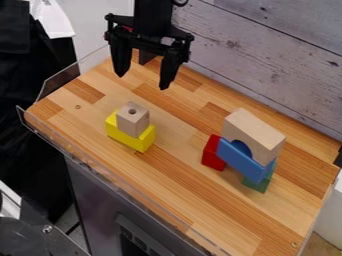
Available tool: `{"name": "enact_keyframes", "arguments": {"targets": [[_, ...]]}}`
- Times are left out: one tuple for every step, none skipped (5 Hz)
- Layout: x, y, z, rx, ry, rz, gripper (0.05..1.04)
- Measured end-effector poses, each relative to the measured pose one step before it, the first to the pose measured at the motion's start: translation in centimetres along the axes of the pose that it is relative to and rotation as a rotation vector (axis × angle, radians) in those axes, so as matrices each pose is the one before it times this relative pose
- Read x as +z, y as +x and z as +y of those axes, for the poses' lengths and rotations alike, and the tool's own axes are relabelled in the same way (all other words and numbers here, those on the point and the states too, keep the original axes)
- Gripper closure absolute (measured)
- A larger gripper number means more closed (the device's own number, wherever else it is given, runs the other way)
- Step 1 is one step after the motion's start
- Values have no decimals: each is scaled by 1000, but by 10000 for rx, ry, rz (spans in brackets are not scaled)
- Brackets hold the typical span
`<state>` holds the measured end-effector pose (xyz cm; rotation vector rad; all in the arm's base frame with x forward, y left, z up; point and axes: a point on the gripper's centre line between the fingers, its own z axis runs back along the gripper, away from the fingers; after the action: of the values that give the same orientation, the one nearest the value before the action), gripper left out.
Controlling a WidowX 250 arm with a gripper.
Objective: Pick cube from top of rectangle block and it on the table
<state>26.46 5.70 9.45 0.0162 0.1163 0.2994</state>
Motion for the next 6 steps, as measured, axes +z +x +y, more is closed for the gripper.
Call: {"name": "enact_keyframes", "arguments": {"targets": [[-905,-278,-38,-13,7,354,85],[-1205,-712,246,-370,-296,284,85],[-557,-620,586,10,-213,244,85],[-202,-240,107,-55,-72,28,85],[-206,-236,-16,-222,-13,0,85],[-286,-260,57,-125,58,95,85]]}}
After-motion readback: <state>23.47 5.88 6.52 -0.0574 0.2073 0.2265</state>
